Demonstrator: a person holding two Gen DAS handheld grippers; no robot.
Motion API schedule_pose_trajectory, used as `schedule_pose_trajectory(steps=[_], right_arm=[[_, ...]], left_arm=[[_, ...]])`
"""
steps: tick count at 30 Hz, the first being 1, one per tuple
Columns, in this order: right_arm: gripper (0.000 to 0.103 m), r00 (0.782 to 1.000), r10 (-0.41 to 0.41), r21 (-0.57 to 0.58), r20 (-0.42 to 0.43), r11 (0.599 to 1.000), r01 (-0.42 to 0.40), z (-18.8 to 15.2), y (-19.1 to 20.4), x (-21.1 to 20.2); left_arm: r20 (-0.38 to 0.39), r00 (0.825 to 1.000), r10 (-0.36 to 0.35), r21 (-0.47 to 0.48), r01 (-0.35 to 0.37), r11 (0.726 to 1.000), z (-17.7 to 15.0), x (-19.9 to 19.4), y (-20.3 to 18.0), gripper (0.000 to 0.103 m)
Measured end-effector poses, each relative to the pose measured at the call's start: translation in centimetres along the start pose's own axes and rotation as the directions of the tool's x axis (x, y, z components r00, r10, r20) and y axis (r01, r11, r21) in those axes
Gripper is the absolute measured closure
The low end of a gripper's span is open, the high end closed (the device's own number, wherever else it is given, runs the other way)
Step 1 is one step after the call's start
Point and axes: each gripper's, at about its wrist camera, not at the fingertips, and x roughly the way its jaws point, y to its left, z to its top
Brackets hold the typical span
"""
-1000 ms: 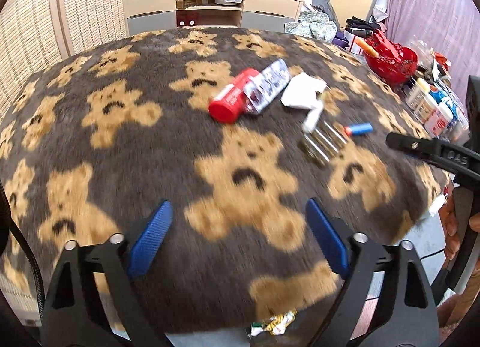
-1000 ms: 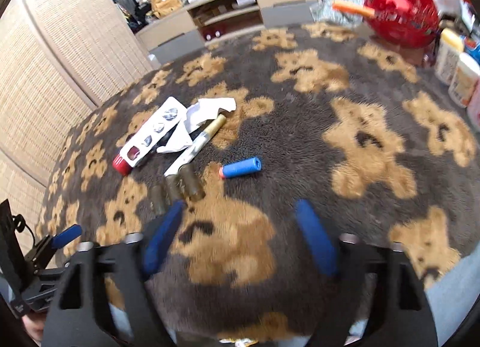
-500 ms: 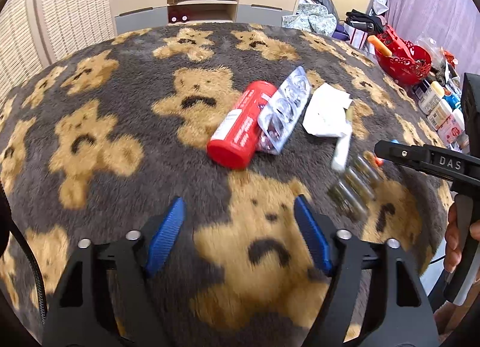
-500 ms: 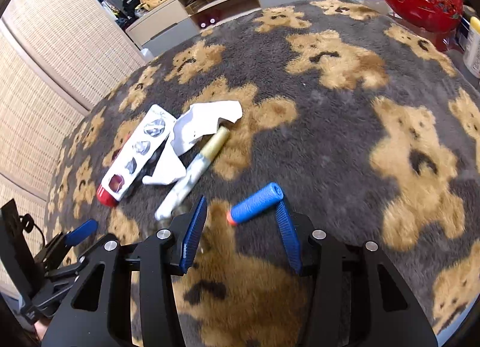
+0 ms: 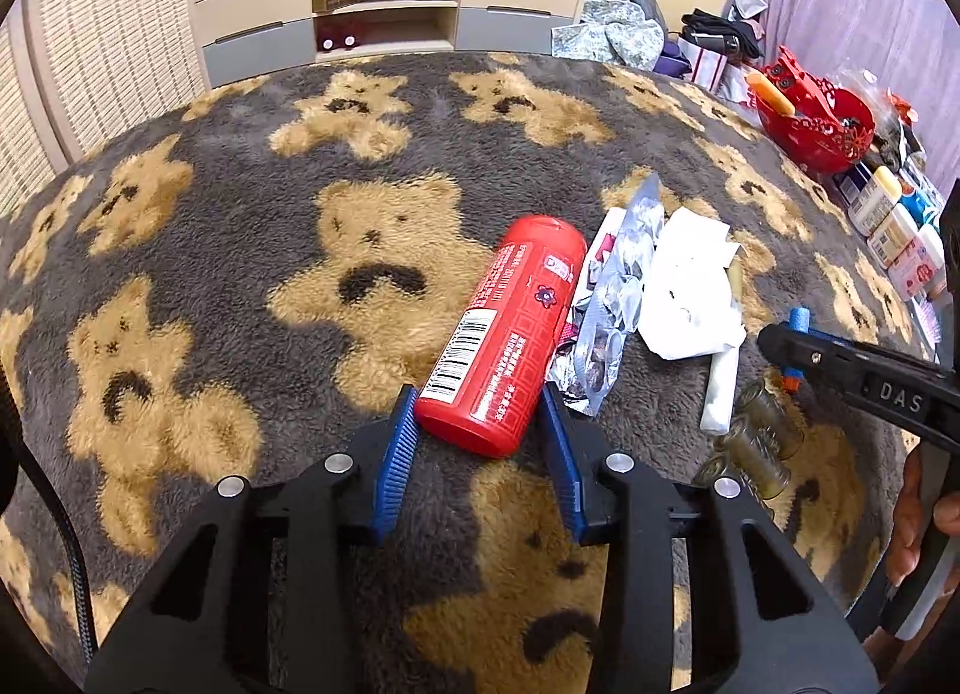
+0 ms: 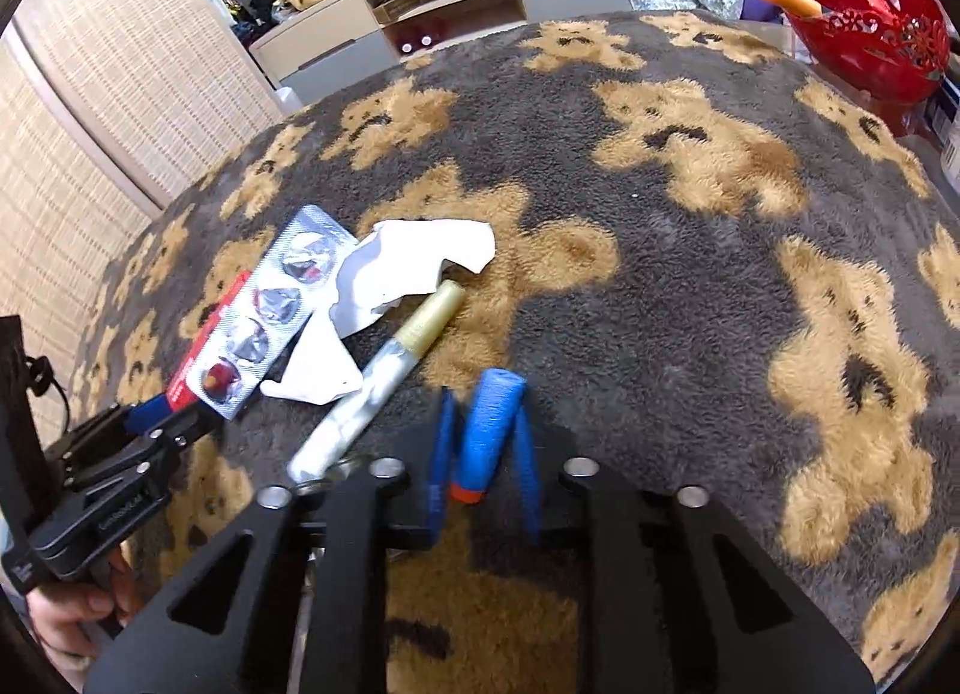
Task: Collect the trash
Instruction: 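Grasp red spray can with left tool while right tool grasps blue cap, then lower red can and blue cap into the bin and open both tools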
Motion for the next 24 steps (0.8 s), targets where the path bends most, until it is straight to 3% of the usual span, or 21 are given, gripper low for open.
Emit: schedule_pose_trajectory(steps=[10, 24], right_arm=[[0.089, 1.0, -0.004, -0.009, 0.005, 1.0, 0.004, -2.2, -1.3, -2.6], [0.09, 0.998, 0.046, -0.04, -0.04, 0.998, -0.047, -11.2, -1.7, -7.7]], left_arm=[[-0.019, 0.999, 0.036, 0.019, -0.036, 0.999, -2.6, -2.1, -1.3, 0.066], [-0.017, 1.0, 0.018, -0.035, -0.019, 0.999, -13.1, -9.1, -4.3, 0.067]])
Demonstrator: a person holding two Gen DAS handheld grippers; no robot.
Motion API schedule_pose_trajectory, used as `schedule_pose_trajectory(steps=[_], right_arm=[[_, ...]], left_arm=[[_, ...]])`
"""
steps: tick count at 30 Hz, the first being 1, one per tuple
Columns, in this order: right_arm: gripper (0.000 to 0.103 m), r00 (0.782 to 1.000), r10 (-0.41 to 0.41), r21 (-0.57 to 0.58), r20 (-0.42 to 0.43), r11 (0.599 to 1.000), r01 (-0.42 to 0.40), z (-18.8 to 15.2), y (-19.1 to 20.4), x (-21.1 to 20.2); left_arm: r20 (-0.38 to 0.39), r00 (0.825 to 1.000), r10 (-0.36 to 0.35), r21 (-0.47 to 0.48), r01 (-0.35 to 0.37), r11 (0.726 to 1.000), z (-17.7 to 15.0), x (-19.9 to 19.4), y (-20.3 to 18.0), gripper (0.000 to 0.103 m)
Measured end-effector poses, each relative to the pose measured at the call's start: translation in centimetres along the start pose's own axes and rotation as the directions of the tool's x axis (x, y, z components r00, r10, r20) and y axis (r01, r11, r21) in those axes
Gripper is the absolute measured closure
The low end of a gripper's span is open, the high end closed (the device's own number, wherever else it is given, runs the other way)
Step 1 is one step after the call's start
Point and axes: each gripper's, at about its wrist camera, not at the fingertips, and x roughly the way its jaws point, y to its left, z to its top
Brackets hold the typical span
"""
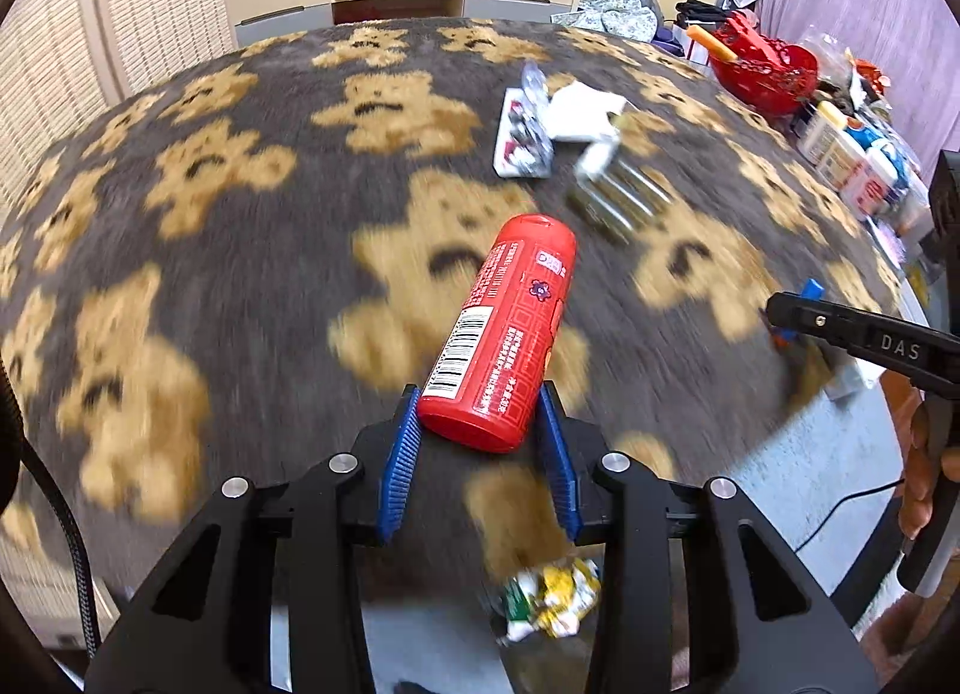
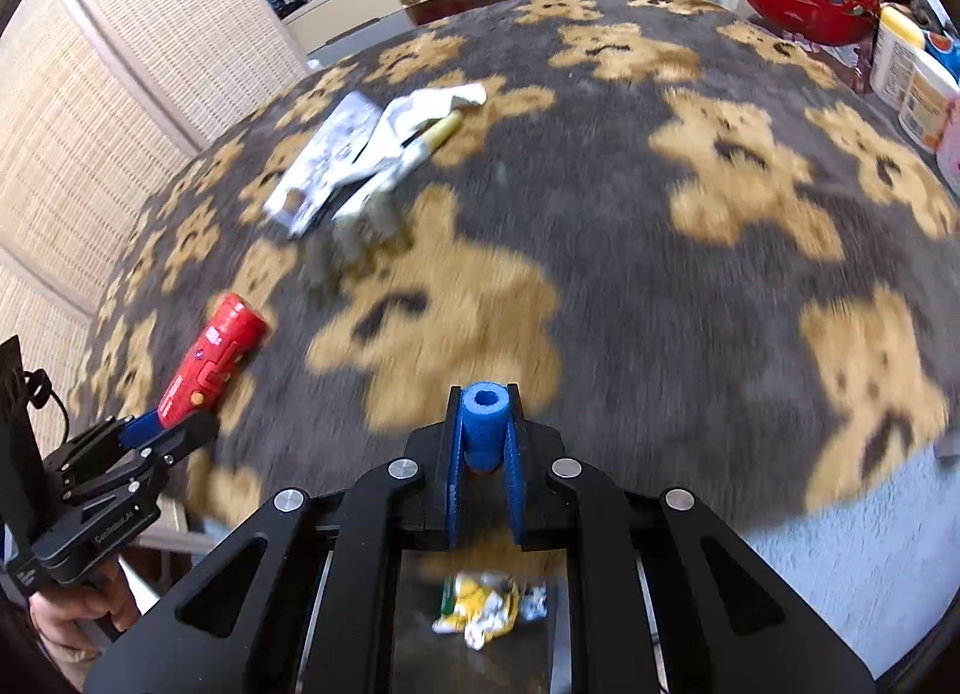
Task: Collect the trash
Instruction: 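Lower red can and blue cap into the bin and open both tools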
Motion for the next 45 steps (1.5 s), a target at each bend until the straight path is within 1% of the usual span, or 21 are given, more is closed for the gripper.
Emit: schedule_pose_trajectory(steps=[7, 13, 18, 23, 28, 32, 35, 36, 41, 42, 43, 44, 45], right_arm=[[0.09, 0.999, 0.017, -0.044, -0.033, 0.999, -0.019, -4.9, 1.2, -1.6], [0.09, 0.998, 0.017, -0.066, -0.055, 0.998, -0.021, -8.3, 1.8, -1.9], [0.09, 0.996, 0.017, -0.07, -0.092, 0.997, -0.024, -10.9, 2.1, -1.0], [0.09, 0.991, 0.003, -0.077, -0.135, 0.997, -0.014, -13.4, 2.2, 0.6], [0.09, 0.987, -0.002, -0.069, -0.161, 0.998, -0.009, -15.1, 2.0, 2.0], [0.09, 0.983, -0.011, -0.063, -0.181, 0.998, -0.001, -15.7, 1.9, 3.2], [0.089, 0.981, -0.021, -0.065, -0.193, 0.998, 0.008, -15.6, 1.8, 3.8], [0.087, 0.98, -0.023, -0.065, -0.197, 0.998, 0.01, -15.6, 1.8, 4.0], [0.086, 0.977, -0.037, -0.054, -0.208, 0.998, 0.027, -15.4, 1.5, 4.6], [0.076, 0.977, -0.043, -0.055, -0.21, 0.998, 0.032, -15.4, 1.4, 4.7], [0.068, 0.977, -0.043, -0.053, -0.211, 0.998, 0.033, -15.4, 1.3, 4.8], [0.056, 0.977, -0.042, -0.049, -0.207, 0.998, 0.032, -15.3, 1.2, 4.8], [0.052, 0.978, -0.046, -0.046, -0.203, 0.998, 0.037, -15.3, 1.1, 4.8]], left_arm=[[0.0, 1.0, -0.027, -0.02, 0.027, 0.999, -5.6, -2.9, -1.8, 0.067], [0.003, 0.999, -0.052, -0.04, 0.052, 0.998, -9.3, -4.3, -3.2, 0.067], [-0.046, 0.996, -0.071, -0.058, 0.068, 0.996, -12.4, -3.2, -3.9, 0.068], [-0.119, 0.988, -0.095, -0.091, 0.084, 0.992, -15.1, -0.8, -4.2, 0.072], [-0.179, 0.979, -0.1, -0.106, 0.082, 0.991, -16.7, 2.0, -4.5, 0.072], [-0.209, 0.975, -0.079, -0.088, 0.062, 0.994, -17.5, 3.6, -5.0, 0.072], [-0.224, 0.972, -0.072, -0.076, 0.056, 0.996, -17.8, 4.2, -4.9, 0.072], [-0.227, 0.971, -0.071, -0.075, 0.055, 0.996, -17.8, 4.3, -5.0, 0.072], [-0.24, 0.967, -0.082, -0.091, 0.062, 0.994, -17.7, 4.5, -4.4, 0.07], [-0.239, 0.968, -0.081, -0.094, 0.06, 0.994, -17.6, 4.5, -4.4, 0.062], [-0.234, 0.969, -0.078, -0.095, 0.057, 0.994, -17.5, 4.4, -4.3, 0.054], [-0.23, 0.97, -0.076, -0.094, 0.056, 0.994, -17.3, 4.3, -4.3, 0.052], [-0.227, 0.971, -0.074, -0.093, 0.054, 0.994, -17.2, 4.2, -4.2, 0.048]])
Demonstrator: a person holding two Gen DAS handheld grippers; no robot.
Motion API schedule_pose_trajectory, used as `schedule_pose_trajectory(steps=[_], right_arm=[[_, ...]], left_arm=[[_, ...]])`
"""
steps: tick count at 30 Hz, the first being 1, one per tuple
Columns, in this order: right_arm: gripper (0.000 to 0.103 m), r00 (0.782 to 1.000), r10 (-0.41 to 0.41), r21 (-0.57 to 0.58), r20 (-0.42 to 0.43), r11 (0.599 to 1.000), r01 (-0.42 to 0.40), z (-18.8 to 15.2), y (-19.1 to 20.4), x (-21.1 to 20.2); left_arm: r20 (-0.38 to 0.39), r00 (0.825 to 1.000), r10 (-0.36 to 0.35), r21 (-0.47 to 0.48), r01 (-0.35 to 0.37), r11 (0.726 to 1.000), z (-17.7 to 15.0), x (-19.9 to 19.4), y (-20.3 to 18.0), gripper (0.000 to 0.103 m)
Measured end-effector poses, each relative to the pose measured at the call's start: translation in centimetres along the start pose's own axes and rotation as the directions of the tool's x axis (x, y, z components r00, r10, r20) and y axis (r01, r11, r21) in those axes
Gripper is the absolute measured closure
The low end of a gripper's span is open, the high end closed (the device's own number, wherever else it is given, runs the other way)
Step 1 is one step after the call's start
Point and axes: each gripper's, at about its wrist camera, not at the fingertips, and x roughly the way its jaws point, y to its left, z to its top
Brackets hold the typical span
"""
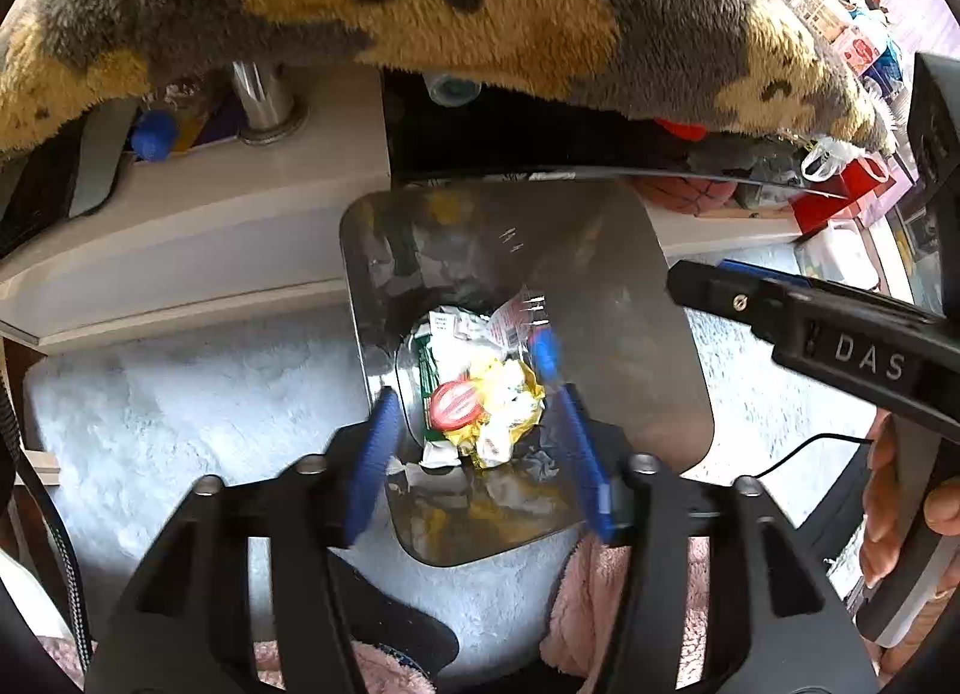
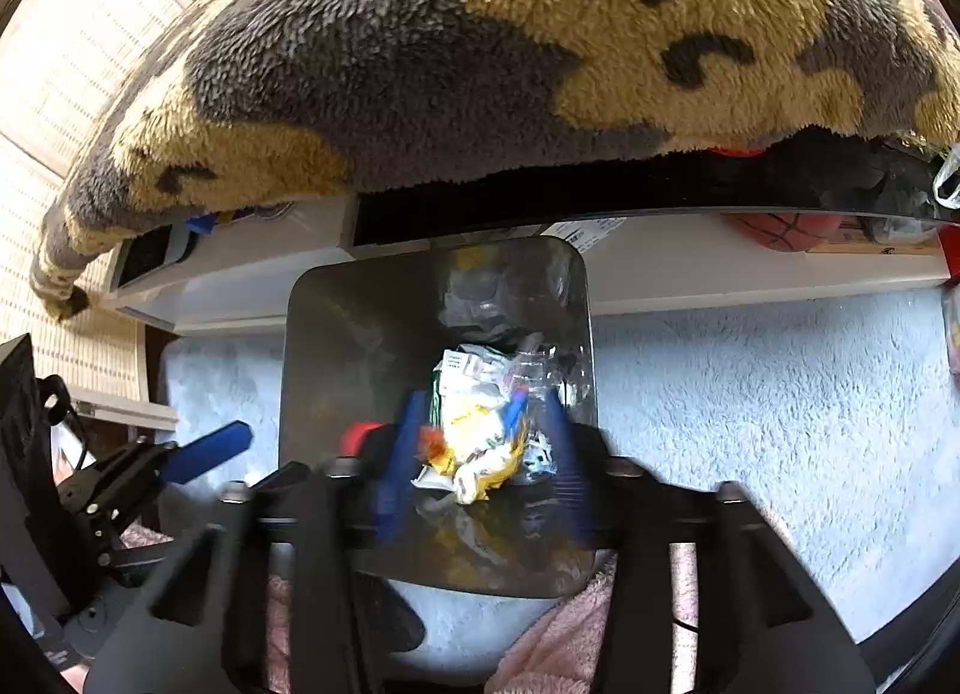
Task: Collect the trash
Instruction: 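Lower red can and blue cap into the bin and open both tools, then grasp pill blister pack with left tool while right tool grasps white paper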
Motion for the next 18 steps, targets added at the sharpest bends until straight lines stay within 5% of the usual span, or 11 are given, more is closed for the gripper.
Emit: schedule_pose_trajectory(steps=[2, 6, 18], right_arm=[[0.043, 1.0, -0.006, 0.003, 0.004, 1.0, 0.006, 0.1, -0.3, -0.1], [0.006, 0.998, -0.023, 0.008, 0.059, 1.0, 0.023, 0.8, -1.0, -1.6], [0.004, 0.975, -0.042, 0.024, 0.219, 0.999, 0.038, 5.5, -2.1, -8.9]], left_arm=[[0.006, 1.0, 0.003, -0.002, -0.003, 1.0, 0.2, -0.3, 0.0, 0.038], [0.03, 1.0, 0.007, 0.009, -0.007, 1.0, 0.7, -1.4, -0.1, 0.019], [0.173, 0.985, 0.019, 0.042, -0.026, 0.999, 5.4, -8.1, -0.2, 0.01]])
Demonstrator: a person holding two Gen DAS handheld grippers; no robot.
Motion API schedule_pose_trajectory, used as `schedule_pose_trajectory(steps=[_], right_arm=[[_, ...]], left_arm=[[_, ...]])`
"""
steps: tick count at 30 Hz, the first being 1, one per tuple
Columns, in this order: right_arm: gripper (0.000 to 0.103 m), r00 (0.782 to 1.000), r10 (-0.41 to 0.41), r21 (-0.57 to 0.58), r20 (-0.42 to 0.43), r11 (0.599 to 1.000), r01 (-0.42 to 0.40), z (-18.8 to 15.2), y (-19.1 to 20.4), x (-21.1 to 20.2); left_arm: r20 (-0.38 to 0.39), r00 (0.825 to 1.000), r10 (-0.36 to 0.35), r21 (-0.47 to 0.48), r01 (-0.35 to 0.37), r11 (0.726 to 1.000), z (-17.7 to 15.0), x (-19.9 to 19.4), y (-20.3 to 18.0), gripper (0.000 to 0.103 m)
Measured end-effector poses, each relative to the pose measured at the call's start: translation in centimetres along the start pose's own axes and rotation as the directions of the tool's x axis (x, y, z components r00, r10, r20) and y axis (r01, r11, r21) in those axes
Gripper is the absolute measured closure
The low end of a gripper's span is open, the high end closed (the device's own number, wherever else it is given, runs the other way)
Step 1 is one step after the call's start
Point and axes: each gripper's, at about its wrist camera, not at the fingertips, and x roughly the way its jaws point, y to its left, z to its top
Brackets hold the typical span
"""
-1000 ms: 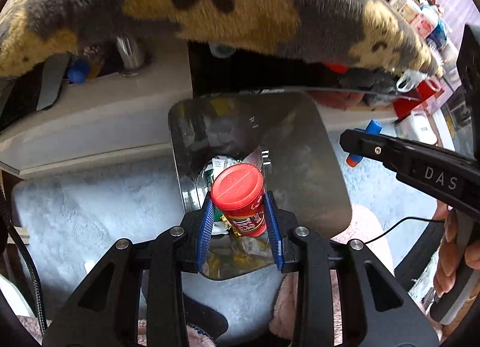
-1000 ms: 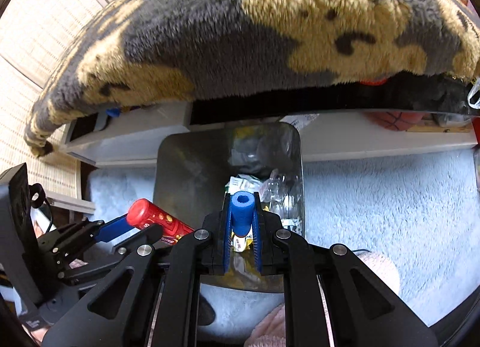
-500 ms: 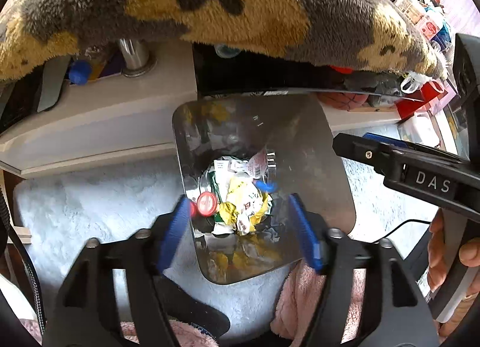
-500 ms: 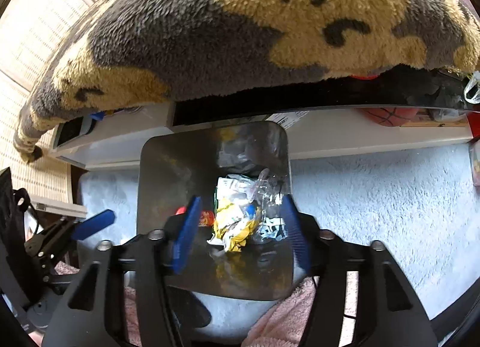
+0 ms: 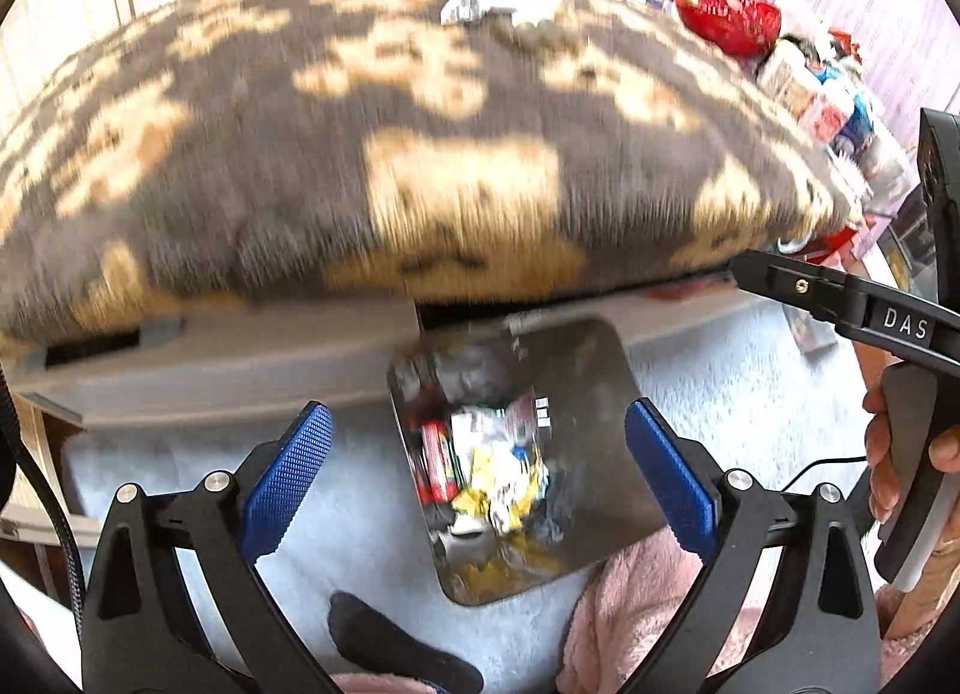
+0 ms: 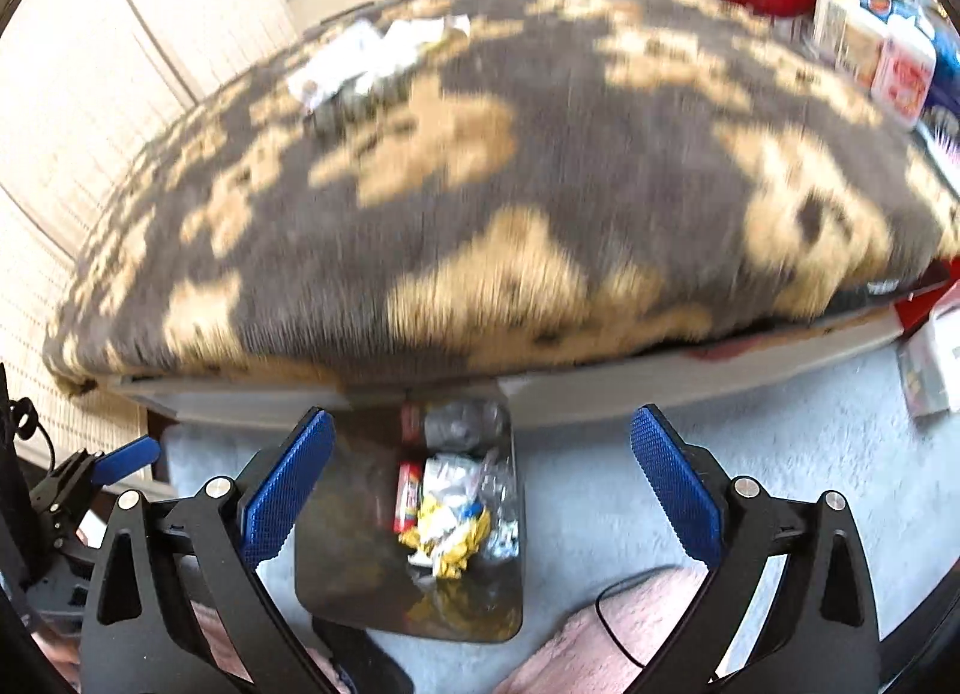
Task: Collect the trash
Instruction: 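Grasp pill blister pack with left tool while right tool grasps white paper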
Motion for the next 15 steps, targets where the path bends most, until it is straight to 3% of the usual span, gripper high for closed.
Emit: schedule_pose_trajectory(steps=[7, 15], right_arm=[[0.004, 0.998, -0.03, 0.019, 0.061, 0.999, 0.029, 5.5, -0.6, -0.5], [0.004, 0.996, -0.029, 0.025, 0.089, 0.999, 0.027, 12.3, -0.9, 1.4]], left_arm=[[0.051, 0.999, 0.017, 0.002, -0.017, 1.0, 5.4, -0.8, 0.4, 0.01], [0.088, 0.995, 0.039, 0.001, -0.039, 0.999, 12.8, 1.1, 1.4, 0.012]])
